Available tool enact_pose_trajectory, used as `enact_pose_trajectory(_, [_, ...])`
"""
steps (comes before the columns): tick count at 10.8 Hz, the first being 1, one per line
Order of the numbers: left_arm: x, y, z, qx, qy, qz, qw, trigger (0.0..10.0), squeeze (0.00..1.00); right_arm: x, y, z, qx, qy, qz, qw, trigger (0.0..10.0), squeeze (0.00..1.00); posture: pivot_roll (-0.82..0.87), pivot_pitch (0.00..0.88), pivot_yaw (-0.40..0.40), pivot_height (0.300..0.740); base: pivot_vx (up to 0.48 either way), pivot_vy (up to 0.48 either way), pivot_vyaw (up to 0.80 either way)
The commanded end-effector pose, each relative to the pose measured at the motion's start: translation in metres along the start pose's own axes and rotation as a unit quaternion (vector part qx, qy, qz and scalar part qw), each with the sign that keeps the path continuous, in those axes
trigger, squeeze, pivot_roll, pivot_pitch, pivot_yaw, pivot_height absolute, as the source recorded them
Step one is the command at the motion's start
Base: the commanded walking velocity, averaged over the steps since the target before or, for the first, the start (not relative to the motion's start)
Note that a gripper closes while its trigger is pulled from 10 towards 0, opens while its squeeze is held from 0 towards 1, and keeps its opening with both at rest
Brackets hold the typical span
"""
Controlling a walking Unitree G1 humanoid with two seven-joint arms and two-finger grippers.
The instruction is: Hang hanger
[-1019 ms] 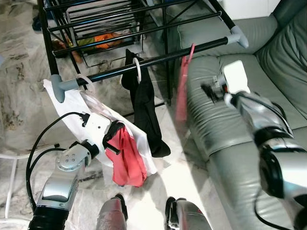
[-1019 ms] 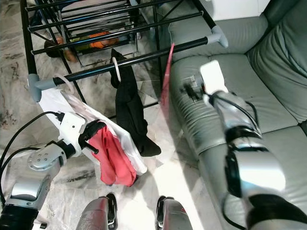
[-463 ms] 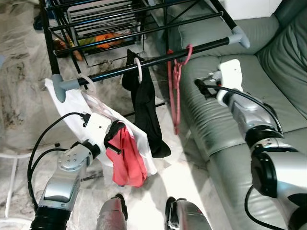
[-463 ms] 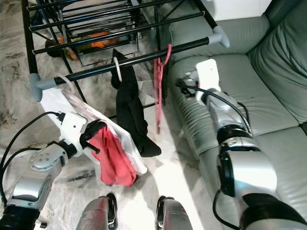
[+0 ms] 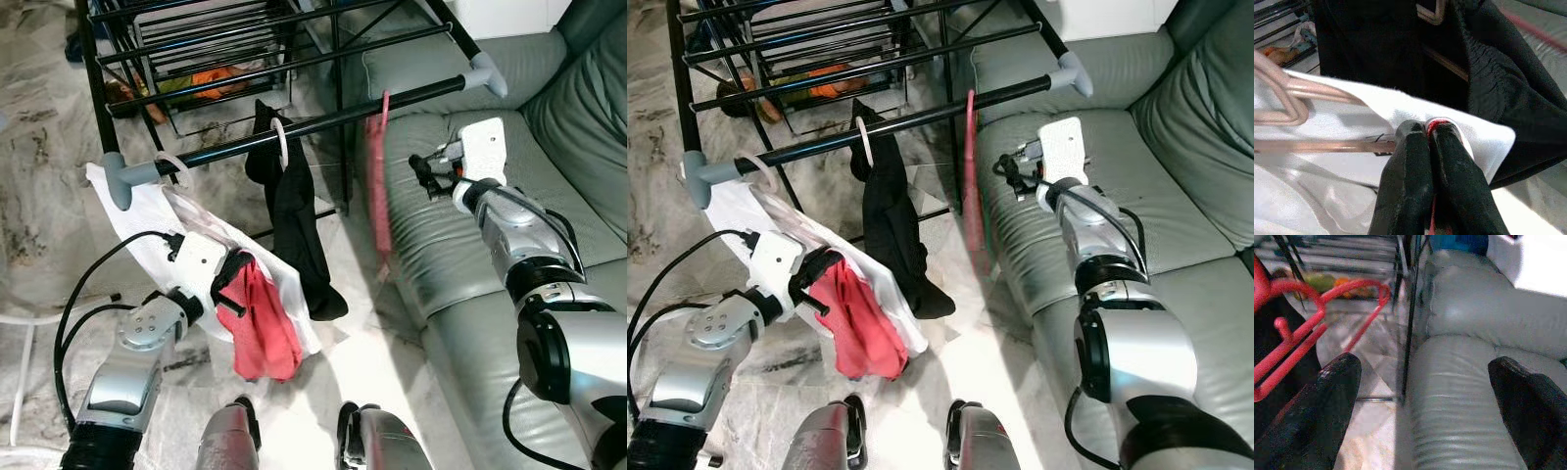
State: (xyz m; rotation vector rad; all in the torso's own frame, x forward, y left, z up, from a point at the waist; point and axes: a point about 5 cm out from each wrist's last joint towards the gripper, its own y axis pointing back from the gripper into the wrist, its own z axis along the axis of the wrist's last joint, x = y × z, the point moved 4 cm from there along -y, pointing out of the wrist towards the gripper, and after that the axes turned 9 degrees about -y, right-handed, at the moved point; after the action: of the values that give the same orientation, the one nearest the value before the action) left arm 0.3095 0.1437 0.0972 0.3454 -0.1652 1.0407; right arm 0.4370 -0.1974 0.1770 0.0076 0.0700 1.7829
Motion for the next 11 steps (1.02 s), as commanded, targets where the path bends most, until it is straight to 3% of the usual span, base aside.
enact_pose_trajectory(1, [-0.001,0.001,-0.002,0.006,-0.001,0.001,1.000,10.0,0.00,0.006,-0.003,0.014,-0.022,-0.017,0.024,0.999,10.0,0.00,0.06,0.201,-0.019,0.740,0.000,0.000,0.00])
enact_pose_trajectory(3, [-0.001,0.001,-0.003,0.008,0.000,0.000,1.000,10.0,0.00,0.016,-0.001,0.018,-0.020,-0.046,0.086,0.995,10.0,0.00,0.06,0.198,-0.023,0.740,0.000,0.000,0.00])
enact_pose_trajectory(5, [-0.002,0.001,-0.004,0.011,0.000,-0.002,1.000,10.0,0.00,0.025,0.007,-0.003,0.023,-0.052,0.137,0.989,10.0,0.00,0.05,0.196,-0.028,0.740,0.000,0.000,0.00])
enact_pose_trajectory(6, [-0.002,0.002,-0.007,0.019,0.000,0.001,1.000,10.0,0.00,0.029,0.015,-0.023,0.054,-0.027,0.155,0.986,10.0,0.00,0.05,0.196,-0.027,0.740,0.000,0.000,0.00])
enact_pose_trajectory(9, [0.001,0.000,-0.013,0.031,0.003,0.006,1.000,10.0,0.00,0.039,0.019,-0.040,0.086,0.026,0.159,0.983,10.0,0.00,0.03,0.198,-0.027,0.740,0.000,0.000,0.00])
enact_pose_trajectory(11, [-0.002,-0.002,-0.013,0.032,0.005,0.007,0.999,10.0,0.00,0.038,0.015,-0.040,0.084,0.034,0.129,0.987,10.0,0.00,0.03,0.199,-0.032,0.740,0.000,0.000,0.00])
